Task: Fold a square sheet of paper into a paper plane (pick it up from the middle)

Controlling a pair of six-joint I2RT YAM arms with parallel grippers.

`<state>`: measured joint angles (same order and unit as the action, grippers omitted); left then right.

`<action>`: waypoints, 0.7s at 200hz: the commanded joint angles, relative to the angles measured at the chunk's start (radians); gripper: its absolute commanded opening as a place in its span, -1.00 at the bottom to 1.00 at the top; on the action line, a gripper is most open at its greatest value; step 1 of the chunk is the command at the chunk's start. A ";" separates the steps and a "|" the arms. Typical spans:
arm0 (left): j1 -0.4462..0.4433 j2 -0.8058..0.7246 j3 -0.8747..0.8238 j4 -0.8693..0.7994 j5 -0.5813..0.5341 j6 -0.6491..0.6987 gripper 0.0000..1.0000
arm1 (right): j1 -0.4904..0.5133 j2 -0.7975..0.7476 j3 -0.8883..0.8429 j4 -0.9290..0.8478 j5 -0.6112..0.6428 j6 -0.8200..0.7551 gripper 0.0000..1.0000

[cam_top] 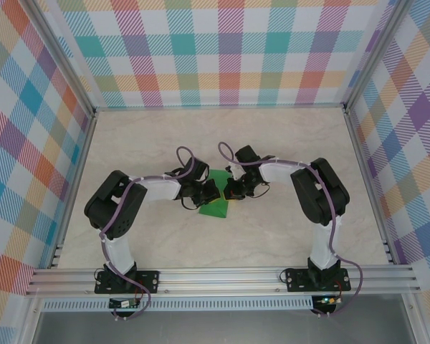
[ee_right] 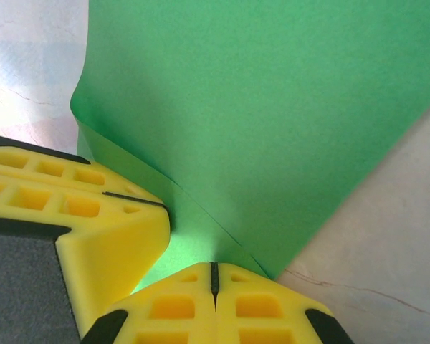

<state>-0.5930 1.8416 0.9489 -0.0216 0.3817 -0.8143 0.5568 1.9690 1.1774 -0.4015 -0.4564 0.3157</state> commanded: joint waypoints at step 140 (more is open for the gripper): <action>0.234 -0.108 -0.038 -0.040 0.000 0.122 -0.85 | -0.011 0.046 -0.004 -0.109 0.138 -0.072 -0.96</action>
<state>-0.3878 1.8137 0.9253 -0.0399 0.4263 -0.7128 0.5571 1.9690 1.1881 -0.4061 -0.4274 0.2699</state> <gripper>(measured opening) 0.076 0.045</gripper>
